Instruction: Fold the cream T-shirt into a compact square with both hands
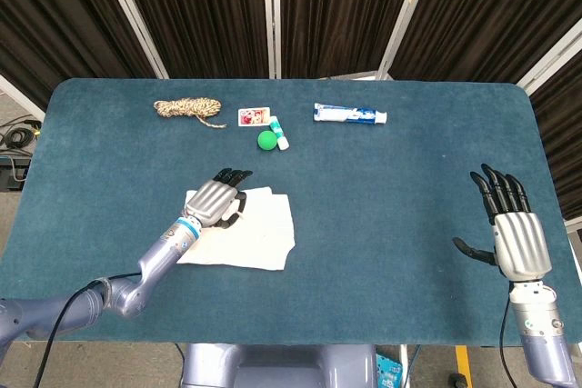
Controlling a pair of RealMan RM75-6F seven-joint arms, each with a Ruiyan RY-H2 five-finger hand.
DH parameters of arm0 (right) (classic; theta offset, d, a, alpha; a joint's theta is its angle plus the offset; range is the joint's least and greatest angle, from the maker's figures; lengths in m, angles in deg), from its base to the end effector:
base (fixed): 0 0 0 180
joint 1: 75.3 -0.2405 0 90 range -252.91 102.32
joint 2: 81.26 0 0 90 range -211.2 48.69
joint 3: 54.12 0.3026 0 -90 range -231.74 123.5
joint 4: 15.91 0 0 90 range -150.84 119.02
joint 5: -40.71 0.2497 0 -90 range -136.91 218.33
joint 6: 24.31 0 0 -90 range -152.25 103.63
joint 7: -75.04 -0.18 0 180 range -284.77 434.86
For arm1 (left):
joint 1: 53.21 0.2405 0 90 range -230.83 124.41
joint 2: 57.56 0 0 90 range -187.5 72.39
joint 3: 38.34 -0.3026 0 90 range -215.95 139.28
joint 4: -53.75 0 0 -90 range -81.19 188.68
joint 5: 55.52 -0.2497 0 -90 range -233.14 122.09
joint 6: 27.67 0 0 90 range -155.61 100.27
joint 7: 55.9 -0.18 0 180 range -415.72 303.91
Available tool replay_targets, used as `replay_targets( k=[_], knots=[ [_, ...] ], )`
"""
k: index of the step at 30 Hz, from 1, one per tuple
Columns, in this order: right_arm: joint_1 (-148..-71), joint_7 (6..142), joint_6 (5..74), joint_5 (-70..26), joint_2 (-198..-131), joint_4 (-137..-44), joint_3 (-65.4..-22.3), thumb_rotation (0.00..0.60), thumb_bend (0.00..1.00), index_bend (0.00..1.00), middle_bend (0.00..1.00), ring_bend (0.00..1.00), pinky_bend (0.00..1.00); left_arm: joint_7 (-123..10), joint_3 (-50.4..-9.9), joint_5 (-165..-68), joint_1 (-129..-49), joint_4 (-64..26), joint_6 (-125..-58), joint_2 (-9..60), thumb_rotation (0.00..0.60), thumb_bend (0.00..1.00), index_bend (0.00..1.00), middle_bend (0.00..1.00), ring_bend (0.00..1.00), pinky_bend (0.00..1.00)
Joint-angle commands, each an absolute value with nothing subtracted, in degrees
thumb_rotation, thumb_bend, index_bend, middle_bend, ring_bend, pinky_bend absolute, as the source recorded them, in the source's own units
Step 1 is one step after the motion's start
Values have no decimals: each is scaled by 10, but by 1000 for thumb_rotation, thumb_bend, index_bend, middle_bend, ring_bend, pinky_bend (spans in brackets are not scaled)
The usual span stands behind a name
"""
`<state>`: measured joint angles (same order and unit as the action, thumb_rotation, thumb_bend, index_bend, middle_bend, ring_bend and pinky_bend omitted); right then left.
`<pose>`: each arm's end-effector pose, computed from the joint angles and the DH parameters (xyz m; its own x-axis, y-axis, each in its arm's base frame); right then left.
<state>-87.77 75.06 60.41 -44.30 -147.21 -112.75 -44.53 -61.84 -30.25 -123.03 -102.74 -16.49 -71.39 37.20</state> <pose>-0.3004 -0.2922 0.1447 0.2651 0.1346 0.9548 -0.9484 -0.1421 0.2834 -0.1673 0.4454 -0.1196 0.4524 0.3899 0.8021 0.8555 -0.4437 -0.2668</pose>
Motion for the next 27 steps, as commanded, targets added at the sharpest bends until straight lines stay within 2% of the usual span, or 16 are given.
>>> replay_targets(
  k=[1, 15, 27],
  knots=[
    [-877, 750, 605, -443, -1471, -1128, -445, 600, 0, 0, 0, 0, 0, -617, -305, -1239, -1023, -182, -721, 362, 600, 517, 641, 0, 0, 0],
    [-876, 753, 606, -446, -1470, -1132, -447, 600, 0, 0, 0, 0, 0, -618, -327, -1289, -1006, -288, -748, 310, 600, 517, 656, 0, 0, 0],
    [-875, 752, 606, -444, -1469, -1133, -446, 600, 0, 0, 0, 0, 0, -652, -346, -1304, -1012, -307, -739, 325, 600, 517, 657, 0, 0, 0]
  ],
)
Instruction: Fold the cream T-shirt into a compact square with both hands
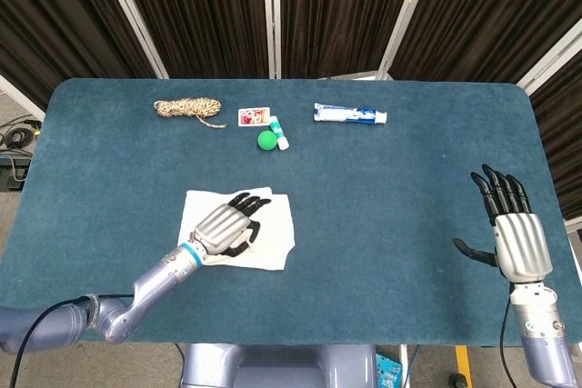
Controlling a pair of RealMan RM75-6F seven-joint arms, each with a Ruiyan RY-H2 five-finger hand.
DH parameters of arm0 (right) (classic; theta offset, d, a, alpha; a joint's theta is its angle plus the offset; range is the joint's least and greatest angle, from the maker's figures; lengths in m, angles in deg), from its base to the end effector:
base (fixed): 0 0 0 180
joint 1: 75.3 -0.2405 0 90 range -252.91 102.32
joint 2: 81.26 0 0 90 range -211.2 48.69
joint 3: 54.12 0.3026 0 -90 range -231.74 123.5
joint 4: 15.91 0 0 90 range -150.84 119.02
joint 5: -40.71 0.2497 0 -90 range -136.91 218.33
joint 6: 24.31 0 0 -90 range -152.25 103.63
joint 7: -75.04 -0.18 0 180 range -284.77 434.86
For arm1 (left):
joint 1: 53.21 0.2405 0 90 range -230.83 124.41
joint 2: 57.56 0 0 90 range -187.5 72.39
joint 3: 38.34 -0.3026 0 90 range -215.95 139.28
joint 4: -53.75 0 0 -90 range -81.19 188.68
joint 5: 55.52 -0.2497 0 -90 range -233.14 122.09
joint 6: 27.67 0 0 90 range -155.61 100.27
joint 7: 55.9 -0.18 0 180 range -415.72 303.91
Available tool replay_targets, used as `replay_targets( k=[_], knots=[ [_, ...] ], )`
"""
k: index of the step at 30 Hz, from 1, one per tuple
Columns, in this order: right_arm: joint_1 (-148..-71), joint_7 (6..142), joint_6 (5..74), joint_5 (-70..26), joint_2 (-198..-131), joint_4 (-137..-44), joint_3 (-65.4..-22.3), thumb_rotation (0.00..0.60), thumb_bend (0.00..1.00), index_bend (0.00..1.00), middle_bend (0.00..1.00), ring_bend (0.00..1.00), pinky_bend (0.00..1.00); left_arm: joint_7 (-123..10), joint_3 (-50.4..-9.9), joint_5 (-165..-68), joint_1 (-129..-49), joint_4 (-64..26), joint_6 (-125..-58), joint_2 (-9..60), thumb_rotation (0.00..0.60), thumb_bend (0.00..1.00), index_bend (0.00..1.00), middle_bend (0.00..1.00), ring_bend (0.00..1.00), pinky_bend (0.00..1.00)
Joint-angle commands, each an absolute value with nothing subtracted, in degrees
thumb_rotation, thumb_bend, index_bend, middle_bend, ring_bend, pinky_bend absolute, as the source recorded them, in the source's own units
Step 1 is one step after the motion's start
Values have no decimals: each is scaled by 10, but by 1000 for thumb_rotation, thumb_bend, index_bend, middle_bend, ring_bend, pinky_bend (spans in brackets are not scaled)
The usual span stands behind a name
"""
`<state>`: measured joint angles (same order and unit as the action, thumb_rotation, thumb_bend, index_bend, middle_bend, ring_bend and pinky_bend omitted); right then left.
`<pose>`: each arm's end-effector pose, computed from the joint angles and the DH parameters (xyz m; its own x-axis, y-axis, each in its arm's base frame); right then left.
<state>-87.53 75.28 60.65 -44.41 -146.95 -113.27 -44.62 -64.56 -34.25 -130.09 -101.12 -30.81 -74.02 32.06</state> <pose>-0.2995 -0.2900 0.1457 0.2650 0.1355 0.9547 -0.9486 -0.1410 0.2833 -0.1388 0.3798 -0.1161 0.5032 0.4052 0.7633 0.7778 -0.5973 -0.1957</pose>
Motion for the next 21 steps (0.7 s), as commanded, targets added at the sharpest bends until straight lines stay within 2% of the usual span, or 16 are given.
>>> replay_targets(
  k=[1, 11, 14, 15, 19, 21],
  knots=[
    [-876, 752, 605, -444, -1469, -1133, -446, 600, 0, 0, 0, 0, 0, -656, -348, -1304, -1013, -306, -738, 329, 600, 516, 657, 0, 0, 0],
    [-875, 751, 607, -444, -1469, -1132, -446, 600, 0, 0, 0, 0, 0, -650, -348, -1289, -1012, -286, -729, 370, 600, 512, 649, 0, 0, 0],
    [-875, 750, 607, -444, -1469, -1132, -445, 600, 0, 0, 0, 0, 0, -650, -349, -1290, -1012, -281, -729, 378, 600, 448, 572, 0, 0, 0],
    [-875, 750, 607, -444, -1469, -1132, -445, 600, 0, 0, 0, 0, 0, -650, -350, -1291, -1012, -280, -729, 380, 600, 372, 503, 0, 0, 0],
    [-875, 748, 606, -444, -1468, -1133, -445, 600, 0, 0, 0, 0, 0, -659, -352, -1287, -1010, -274, -729, 383, 600, 45, 43, 0, 0, 0],
    [-875, 748, 606, -444, -1468, -1133, -445, 600, 0, 0, 0, 0, 0, -657, -351, -1285, -1009, -275, -730, 382, 600, 2, 0, 0, 0, 0]
  ],
)
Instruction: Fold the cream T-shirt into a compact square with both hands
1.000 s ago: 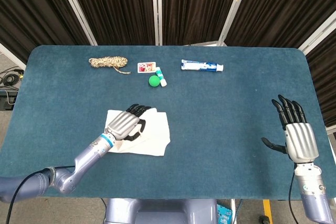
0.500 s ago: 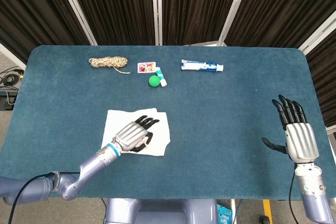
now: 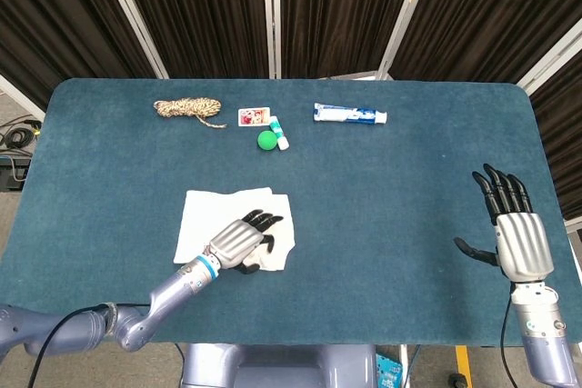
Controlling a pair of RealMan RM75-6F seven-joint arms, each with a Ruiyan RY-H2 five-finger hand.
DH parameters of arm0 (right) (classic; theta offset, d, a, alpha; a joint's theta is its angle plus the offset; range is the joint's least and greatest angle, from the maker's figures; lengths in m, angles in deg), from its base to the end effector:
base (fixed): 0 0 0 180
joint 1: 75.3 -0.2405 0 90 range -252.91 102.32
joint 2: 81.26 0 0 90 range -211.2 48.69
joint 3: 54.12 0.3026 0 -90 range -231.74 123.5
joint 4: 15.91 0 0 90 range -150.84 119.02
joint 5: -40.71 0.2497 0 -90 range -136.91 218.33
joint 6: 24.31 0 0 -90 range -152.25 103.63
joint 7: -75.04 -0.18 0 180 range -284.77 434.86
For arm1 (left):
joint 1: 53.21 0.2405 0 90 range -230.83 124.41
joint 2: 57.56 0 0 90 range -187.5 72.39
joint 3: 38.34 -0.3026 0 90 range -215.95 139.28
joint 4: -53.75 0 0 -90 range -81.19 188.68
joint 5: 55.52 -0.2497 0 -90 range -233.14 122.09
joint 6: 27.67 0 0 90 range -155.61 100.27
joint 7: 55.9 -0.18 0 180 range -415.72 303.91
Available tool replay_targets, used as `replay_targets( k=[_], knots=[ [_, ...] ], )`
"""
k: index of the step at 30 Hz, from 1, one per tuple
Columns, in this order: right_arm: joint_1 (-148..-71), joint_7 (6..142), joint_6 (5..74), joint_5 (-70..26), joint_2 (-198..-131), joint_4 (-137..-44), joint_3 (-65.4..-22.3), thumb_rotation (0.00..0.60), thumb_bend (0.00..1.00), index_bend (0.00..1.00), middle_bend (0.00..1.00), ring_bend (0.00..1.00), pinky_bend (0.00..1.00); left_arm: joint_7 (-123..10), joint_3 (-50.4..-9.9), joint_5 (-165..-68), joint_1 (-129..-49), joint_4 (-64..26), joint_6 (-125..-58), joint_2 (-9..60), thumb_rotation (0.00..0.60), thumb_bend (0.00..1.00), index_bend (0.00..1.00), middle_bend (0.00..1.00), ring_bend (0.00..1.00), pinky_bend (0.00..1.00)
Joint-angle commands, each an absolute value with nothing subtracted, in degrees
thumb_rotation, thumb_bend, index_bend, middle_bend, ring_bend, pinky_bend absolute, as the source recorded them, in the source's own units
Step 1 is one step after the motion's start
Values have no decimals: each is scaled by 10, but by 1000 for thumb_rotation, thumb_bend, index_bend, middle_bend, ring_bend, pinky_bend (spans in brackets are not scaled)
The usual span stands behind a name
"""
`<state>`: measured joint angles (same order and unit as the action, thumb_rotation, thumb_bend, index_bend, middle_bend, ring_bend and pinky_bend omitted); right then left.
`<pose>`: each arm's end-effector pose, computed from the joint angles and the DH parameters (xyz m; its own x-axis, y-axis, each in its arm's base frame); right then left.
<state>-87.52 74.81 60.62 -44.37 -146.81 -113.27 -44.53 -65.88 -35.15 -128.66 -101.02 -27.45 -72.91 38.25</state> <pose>-0.2997 -0.2904 0.1469 0.2591 0.1358 0.9563 -0.9503 -0.1413 0.2776 -0.1351 0.3613 -0.1568 0.4976 0.4547 0.7387 0.7870 -0.5947 -0.1641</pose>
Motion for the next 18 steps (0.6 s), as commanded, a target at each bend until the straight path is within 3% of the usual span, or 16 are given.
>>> replay_targets(
  k=[1, 18],
  knots=[
    [-875, 748, 606, -444, -1468, -1133, -445, 600, 0, 0, 0, 0, 0, -652, -349, -1286, -1007, -277, -732, 382, 600, 0, 0, 0, 0, 0],
    [-874, 751, 606, -445, -1465, -1137, -446, 600, 0, 0, 0, 0, 0, -553, -311, -1347, -975, -296, -829, 313, 600, 0, 0, 0, 0, 0]
  ],
)
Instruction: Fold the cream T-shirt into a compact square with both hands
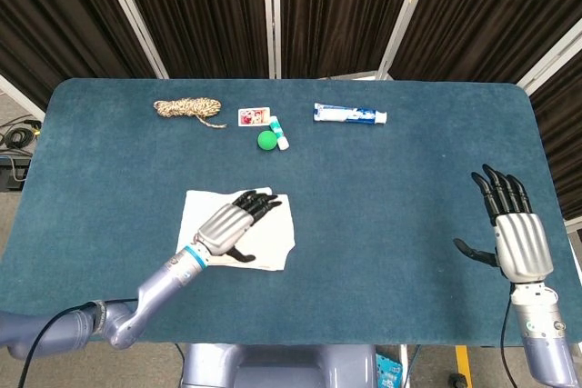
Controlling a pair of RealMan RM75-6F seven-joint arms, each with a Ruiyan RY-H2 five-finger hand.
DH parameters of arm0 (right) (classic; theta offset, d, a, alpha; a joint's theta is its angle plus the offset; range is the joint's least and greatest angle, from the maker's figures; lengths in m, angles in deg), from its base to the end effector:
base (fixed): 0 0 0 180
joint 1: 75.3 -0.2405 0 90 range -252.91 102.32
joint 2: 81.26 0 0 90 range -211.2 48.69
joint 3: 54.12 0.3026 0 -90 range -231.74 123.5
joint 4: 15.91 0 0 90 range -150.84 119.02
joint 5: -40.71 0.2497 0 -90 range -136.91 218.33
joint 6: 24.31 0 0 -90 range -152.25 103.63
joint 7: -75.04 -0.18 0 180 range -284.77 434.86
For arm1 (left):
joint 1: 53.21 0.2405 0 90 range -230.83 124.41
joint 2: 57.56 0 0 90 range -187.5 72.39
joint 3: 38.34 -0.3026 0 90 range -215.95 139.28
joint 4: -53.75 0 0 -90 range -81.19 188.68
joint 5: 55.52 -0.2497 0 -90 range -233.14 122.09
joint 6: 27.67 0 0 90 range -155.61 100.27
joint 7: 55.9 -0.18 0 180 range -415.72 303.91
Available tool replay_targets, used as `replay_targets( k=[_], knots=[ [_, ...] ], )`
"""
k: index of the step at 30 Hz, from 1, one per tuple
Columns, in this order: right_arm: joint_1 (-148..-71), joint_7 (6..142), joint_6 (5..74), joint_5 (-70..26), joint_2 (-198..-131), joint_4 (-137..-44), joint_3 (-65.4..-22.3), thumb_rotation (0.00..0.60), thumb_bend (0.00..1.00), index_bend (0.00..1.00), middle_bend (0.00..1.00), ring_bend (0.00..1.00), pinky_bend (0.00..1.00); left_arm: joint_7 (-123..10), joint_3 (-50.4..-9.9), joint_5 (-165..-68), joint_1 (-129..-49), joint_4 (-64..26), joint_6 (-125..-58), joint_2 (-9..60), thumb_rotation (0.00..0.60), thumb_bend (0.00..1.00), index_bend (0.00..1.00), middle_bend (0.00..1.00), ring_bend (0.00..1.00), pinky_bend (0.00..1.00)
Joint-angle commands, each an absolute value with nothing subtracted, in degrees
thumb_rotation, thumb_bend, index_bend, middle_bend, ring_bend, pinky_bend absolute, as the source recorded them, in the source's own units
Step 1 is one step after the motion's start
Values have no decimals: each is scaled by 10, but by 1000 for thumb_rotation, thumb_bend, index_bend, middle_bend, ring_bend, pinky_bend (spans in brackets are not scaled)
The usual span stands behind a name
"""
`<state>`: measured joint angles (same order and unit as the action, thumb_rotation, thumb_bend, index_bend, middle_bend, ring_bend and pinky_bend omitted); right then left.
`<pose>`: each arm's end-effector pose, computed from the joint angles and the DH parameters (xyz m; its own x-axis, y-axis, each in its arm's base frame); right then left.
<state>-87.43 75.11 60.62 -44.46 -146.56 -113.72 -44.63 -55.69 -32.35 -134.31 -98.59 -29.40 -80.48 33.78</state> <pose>-0.2986 -0.2891 0.1472 0.2617 0.1336 0.9559 -0.9495 -0.1419 0.2797 -0.1307 0.3840 -0.1041 0.3275 0.3870 0.8620 0.8330 -0.5488 -0.0701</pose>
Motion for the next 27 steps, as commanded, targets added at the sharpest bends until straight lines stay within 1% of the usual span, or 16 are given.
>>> replay_targets(
  k=[1, 4, 5, 10, 11, 15, 18, 21, 24, 27],
  knots=[
    [-874, 751, 606, -445, -1465, -1137, -446, 600, 0, 0, 0, 0, 0, -555, -309, -1344, -971, -299, -836, 305, 600, 0, 0, 0, 0, 0],
    [-875, 751, 603, -446, -1464, -1137, -448, 600, 0, 0, 0, 0, 0, -582, -301, -1326, -951, -316, -866, 278, 600, 0, 0, 0, 0, 0],
    [-875, 752, 598, -446, -1461, -1137, -451, 600, 0, 0, 0, 0, 0, -609, -297, -1315, -934, -329, -896, 261, 600, 0, 0, 0, 0, 0],
    [-877, 765, 588, -448, -1453, -1138, -456, 600, 0, 0, 0, 0, 0, -709, -301, -1287, -875, -400, -989, 214, 600, 0, 0, 0, 0, 0],
    [-877, 777, 588, -448, -1453, -1138, -457, 600, 0, 0, 0, 0, 0, -725, -309, -1280, -847, -423, -1023, 195, 600, 0, 0, 0, 0, 0],
    [-876, 803, 588, -443, -1454, -1142, -458, 600, 0, 0, 0, 0, 0, -741, -329, -1272, -802, -474, -1065, 156, 600, 0, 0, 0, 0, 0],
    [-875, 819, 590, -441, -1455, -1145, -458, 600, 0, 0, 0, 0, 0, -738, -350, -1281, -754, -495, -1117, 133, 600, 0, 0, 0, 0, 0],
    [-874, 825, 594, -441, -1456, -1146, -458, 600, 0, 0, 0, 0, 0, -731, -367, -1294, -723, -503, -1141, 119, 600, 0, 0, 0, 0, 0],
    [-872, 817, 598, -449, -1455, -1145, -460, 600, 0, 0, 0, 0, 0, -733, -379, -1298, -703, -513, -1149, 103, 600, 0, 0, 0, 0, 0],
    [-870, 818, 603, -454, -1456, -1141, -462, 600, 0, 0, 0, 0, 0, -743, -380, -1307, -695, -519, -1156, 93, 600, 0, 0, 0, 0, 0]
  ],
)
